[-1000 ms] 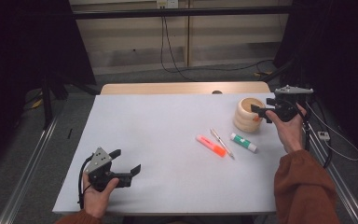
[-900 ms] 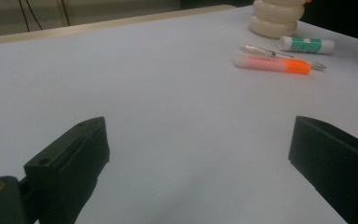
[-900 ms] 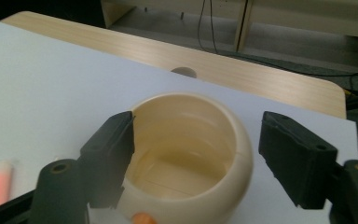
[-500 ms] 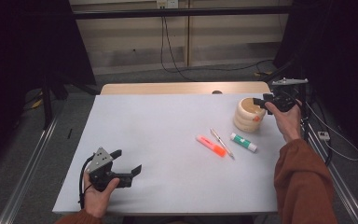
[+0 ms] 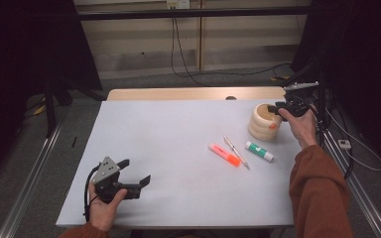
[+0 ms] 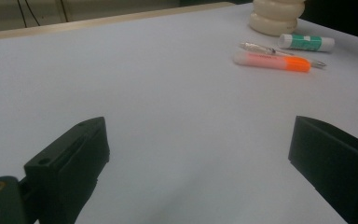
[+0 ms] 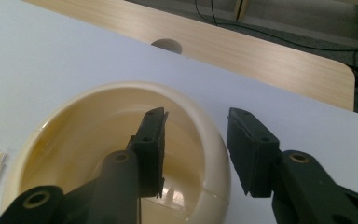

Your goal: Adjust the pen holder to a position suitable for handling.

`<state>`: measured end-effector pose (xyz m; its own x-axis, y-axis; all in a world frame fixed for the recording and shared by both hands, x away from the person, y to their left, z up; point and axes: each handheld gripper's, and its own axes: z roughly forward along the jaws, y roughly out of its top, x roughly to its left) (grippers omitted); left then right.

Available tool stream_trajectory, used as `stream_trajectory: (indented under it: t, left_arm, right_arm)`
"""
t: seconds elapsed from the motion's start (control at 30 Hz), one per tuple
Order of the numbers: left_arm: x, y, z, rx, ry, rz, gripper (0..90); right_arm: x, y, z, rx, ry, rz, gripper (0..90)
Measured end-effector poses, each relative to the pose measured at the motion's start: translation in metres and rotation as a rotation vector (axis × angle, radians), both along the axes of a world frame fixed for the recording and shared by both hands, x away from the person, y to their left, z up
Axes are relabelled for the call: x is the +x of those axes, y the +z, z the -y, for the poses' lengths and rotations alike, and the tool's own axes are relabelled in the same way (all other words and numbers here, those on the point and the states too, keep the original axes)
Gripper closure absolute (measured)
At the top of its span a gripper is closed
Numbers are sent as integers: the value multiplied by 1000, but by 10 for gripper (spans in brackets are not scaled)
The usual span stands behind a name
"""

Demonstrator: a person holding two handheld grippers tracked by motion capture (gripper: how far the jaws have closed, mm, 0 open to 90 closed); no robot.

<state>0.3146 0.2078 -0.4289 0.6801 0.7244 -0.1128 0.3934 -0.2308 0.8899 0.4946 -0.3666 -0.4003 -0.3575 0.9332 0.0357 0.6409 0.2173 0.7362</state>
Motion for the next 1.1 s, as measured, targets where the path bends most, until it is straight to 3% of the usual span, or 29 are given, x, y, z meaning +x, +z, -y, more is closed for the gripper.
stream_trajectory:
  t: [0.23, 0.67, 1.1]
  left_arm:
    - [-1, 0, 0, 7, -1, -3, 49]
    - [-1, 0, 0, 16, 1, 2, 53]
    - [-1, 1, 0, 14, 0, 7, 54]
  right_arm:
    - [3, -4, 0, -1, -6, -19, 620]
    - [6, -10, 6, 43, -36, -10, 725]
    - [0, -7, 5, 31, -47, -7, 752]
